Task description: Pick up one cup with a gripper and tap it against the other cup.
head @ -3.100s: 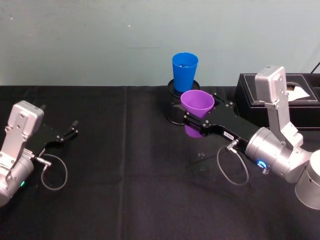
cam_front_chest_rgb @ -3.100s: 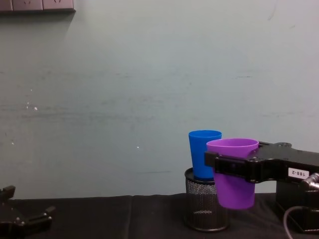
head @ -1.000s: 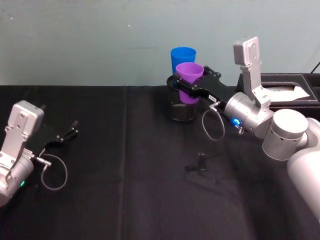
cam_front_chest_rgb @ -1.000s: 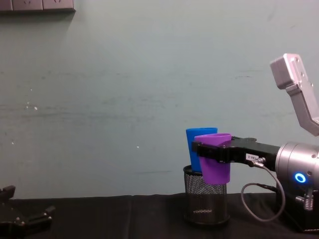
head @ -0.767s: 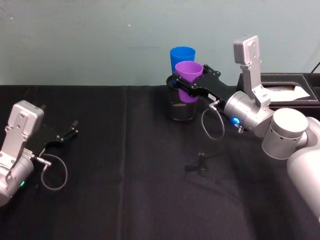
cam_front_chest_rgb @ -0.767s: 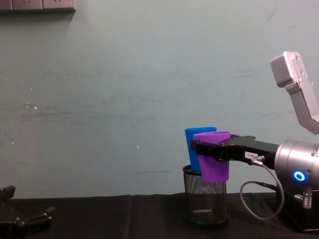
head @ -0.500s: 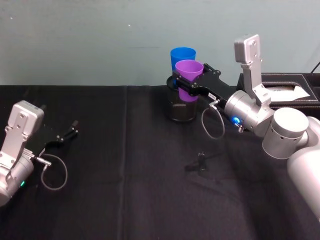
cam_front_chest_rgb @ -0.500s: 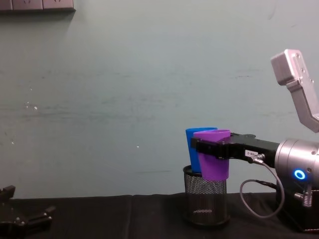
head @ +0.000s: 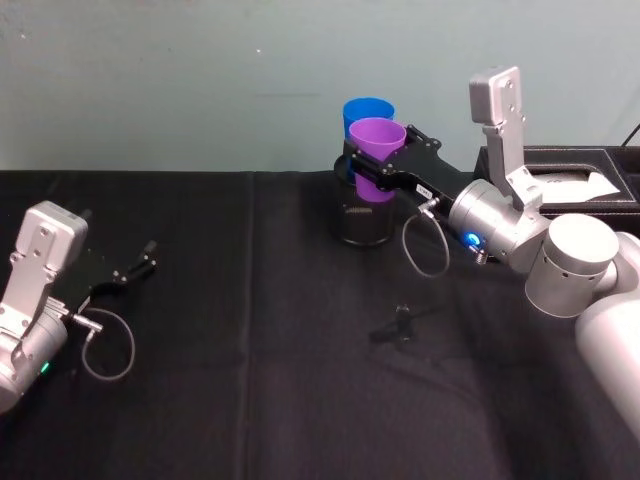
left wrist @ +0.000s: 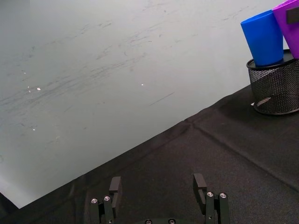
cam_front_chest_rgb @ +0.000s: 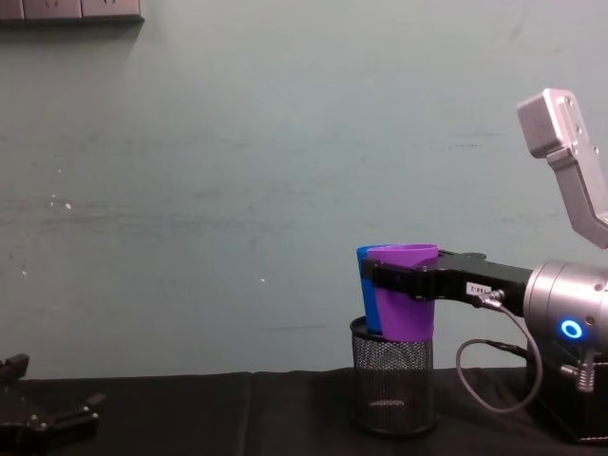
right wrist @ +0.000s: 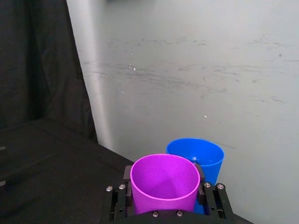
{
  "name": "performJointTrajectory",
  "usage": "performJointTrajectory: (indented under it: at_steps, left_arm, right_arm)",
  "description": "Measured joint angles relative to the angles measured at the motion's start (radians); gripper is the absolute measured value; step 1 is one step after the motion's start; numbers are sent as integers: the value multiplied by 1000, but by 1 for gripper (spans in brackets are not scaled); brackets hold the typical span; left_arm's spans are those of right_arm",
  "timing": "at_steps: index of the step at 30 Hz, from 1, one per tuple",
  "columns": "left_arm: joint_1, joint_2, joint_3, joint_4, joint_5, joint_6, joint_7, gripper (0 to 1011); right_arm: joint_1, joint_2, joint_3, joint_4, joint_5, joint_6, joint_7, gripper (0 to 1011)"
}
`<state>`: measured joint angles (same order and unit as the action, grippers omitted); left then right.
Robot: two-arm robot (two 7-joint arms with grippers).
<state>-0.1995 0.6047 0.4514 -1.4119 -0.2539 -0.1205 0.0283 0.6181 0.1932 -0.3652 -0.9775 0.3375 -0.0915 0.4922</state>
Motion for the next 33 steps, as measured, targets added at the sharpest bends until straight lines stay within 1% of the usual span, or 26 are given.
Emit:
performJointTrajectory:
  at_steps: [33]
  left_arm:
    - [0,0,0,0,0,0,0,1000]
  right_arm:
    - [1,3,-3,-9,6,7,-2,746]
